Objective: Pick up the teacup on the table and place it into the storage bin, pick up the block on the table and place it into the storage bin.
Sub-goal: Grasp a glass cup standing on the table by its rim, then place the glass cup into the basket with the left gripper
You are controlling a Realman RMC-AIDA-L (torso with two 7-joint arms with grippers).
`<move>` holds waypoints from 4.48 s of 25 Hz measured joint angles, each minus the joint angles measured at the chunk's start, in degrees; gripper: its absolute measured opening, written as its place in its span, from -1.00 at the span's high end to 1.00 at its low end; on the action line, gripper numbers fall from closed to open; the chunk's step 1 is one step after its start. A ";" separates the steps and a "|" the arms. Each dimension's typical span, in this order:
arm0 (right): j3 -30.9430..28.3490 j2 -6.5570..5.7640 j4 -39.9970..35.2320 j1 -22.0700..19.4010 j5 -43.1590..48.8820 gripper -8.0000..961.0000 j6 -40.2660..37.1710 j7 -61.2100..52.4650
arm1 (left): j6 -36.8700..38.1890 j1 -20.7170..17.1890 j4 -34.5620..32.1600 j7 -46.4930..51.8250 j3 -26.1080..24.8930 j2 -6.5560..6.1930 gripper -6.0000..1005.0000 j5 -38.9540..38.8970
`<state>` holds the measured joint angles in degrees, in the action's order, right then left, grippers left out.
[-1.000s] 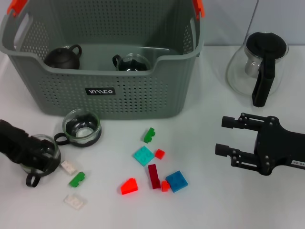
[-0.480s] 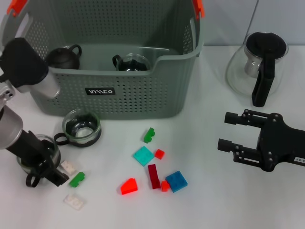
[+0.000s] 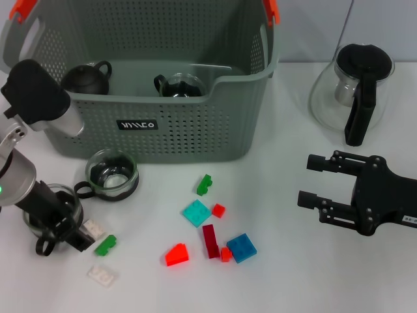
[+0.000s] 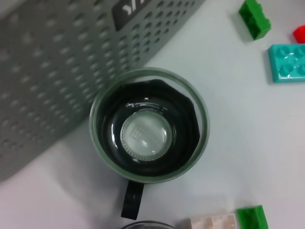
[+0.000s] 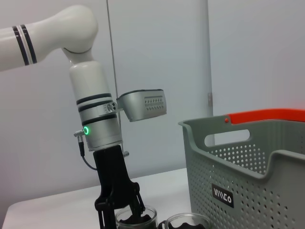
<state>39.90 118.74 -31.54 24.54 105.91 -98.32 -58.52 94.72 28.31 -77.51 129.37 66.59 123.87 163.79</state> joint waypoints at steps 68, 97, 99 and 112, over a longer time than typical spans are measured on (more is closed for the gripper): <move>-1.44 -0.09 0.17 -0.42 -0.09 -0.41 -0.53 -0.90 | -18.16 30.48 30.47 15.10 -14.82 -15.31 0.91 -26.66; -1.41 -0.11 0.38 -0.47 -0.09 -0.41 -0.01 -0.89 | -28.94 33.38 40.50 15.76 -11.44 -11.89 0.32 -18.11; -1.41 -0.17 0.44 -0.47 -0.06 -0.41 -0.03 -0.89 | -28.00 32.80 38.56 15.58 -12.78 -11.74 0.19 -18.46; -1.41 -0.17 0.43 -0.39 0.00 -0.41 -0.15 -1.20 | -24.64 31.08 33.86 15.39 -14.25 -11.61 -0.29 -19.54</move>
<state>38.49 118.56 -31.11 24.15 105.91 -98.47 -59.72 70.08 59.39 -43.65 144.76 52.33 112.25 144.25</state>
